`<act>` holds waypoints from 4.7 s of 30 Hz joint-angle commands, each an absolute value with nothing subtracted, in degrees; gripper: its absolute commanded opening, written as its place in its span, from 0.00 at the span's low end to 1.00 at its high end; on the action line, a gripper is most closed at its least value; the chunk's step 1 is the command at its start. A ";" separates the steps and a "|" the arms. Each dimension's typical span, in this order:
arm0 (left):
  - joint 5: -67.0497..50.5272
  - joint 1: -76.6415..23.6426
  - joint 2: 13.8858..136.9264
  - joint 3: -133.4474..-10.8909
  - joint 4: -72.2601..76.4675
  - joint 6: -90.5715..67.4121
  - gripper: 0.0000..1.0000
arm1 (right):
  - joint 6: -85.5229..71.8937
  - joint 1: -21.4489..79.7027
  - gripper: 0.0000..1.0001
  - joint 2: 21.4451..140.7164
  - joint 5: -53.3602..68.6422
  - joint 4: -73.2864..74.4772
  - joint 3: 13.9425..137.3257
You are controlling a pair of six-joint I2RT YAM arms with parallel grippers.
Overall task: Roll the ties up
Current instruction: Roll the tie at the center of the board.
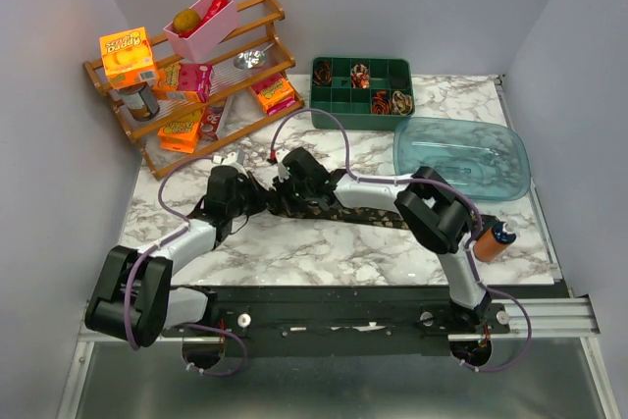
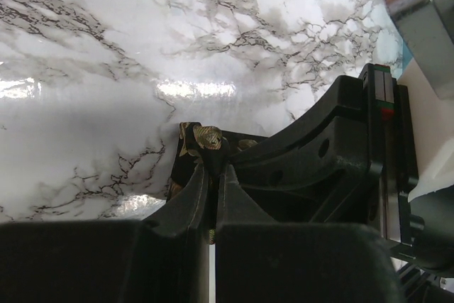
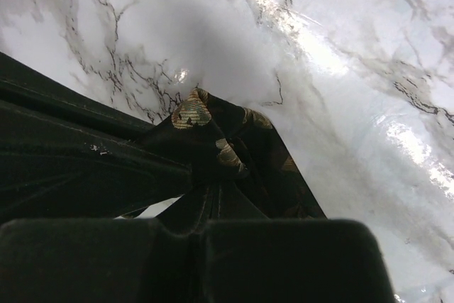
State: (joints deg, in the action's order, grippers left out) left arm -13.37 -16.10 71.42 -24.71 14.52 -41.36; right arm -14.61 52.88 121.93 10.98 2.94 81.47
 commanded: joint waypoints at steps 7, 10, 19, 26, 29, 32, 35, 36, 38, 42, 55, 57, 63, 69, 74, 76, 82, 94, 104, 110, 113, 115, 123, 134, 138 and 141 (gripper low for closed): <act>-13.27 -20.74 73.56 -26.72 17.58 -43.15 0.00 | -17.49 52.30 0.01 123.57 14.94 1.59 81.48; -12.66 -21.01 73.21 -26.89 17.40 -43.33 0.00 | -18.02 52.21 0.01 122.87 15.47 1.06 80.69; -10.20 -21.88 68.82 -25.93 17.05 -43.51 0.00 | -19.68 51.33 0.01 121.55 17.31 -2.63 78.22; -9.58 -22.41 68.55 -25.66 16.52 -43.33 0.00 | -21.53 50.10 0.01 121.55 19.51 -5.01 77.26; -9.84 -22.85 69.61 -25.75 16.52 -43.15 0.00 | -22.50 49.31 0.01 121.81 20.91 -6.06 76.99; -8.97 -23.90 70.22 -25.93 16.35 -42.98 0.00 | -23.38 48.61 0.01 122.34 22.15 -6.68 77.25; -7.22 -25.04 70.58 -26.89 14.07 -41.84 0.00 | -23.38 48.34 0.01 122.26 23.11 -6.86 77.43; -5.55 -25.31 70.58 -27.16 13.11 -41.49 0.00 | -23.38 48.34 0.01 122.08 23.20 -6.86 77.34; -3.18 -25.75 70.58 -28.12 10.12 -40.79 0.00 | -23.47 48.16 0.01 121.12 23.20 -6.86 77.17; 3.15 -26.10 70.40 -29.70 4.49 -40.52 0.00 | -23.55 47.81 0.01 118.75 24.60 -6.86 76.73; 22.58 -26.28 67.32 -37.00 -12.56 -39.55 0.00 | -21.71 47.02 0.01 109.17 22.94 -5.80 73.92; 24.25 -26.63 67.93 -37.53 -13.80 -38.76 0.00 | -21.36 46.50 0.01 108.63 21.45 -5.54 72.87; 27.94 -28.91 72.84 -39.90 -17.05 -37.53 0.00 | -20.57 44.83 0.01 107.40 19.87 -4.83 70.32; 33.31 -34.36 78.13 -44.12 -20.83 -37.70 0.00 | -20.04 43.95 0.01 106.53 18.46 -4.22 68.47; 34.36 -38.57 81.47 -46.92 -21.35 -38.06 0.00 | -19.69 43.33 0.01 105.91 17.40 -3.78 67.41; 34.89 -39.98 84.01 -48.24 -22.06 -38.06 0.00 | -19.69 43.16 0.01 105.82 17.05 -3.69 67.06; 35.86 -44.56 91.92 -54.40 -25.04 -38.14 0.00 | -19.60 42.36 0.01 106.08 16.00 -3.43 66.10; 34.02 -49.57 100.37 -61.00 -26.73 -37.97 0.29 | -18.63 41.04 0.01 106.44 12.04 -1.50 64.34; 24.35 -49.40 97.56 -55.65 -16.19 -39.37 0.39 | -17.84 40.43 0.01 104.33 8.44 -0.18 62.67; 19.16 -48.52 98.26 -52.56 -11.43 -41.92 0.39 | -17.93 40.25 0.01 103.62 8.79 -0.18 62.58; 18.28 -47.90 98.44 -51.68 -10.64 -42.36 0.39 | -17.93 40.25 0.01 103.27 9.49 -0.18 62.40; 18.11 -47.64 97.30 -51.07 -10.11 -42.45 0.39 | -18.02 40.25 0.01 102.57 9.84 -0.18 62.05; 19.78 -47.11 88.16 -47.38 -7.47 -41.22 0.50 | -18.19 40.25 0.01 98.44 12.65 -1.93 59.94; 14.51 -44.04 77.79 -41.67 -2.29 -41.22 0.68 | -19.86 40.34 0.01 96.24 24.69 -9.74 57.66; 12.22 -41.06 74.54 -39.91 -2.11 -41.48 0.68 | -20.74 40.34 0.01 97.38 27.51 -10.81 57.83; 9.16 -36.85 71.81 -37.71 -1.94 -41.40 0.69 | -20.83 40.60 0.01 98.79 28.74 -10.99 58.27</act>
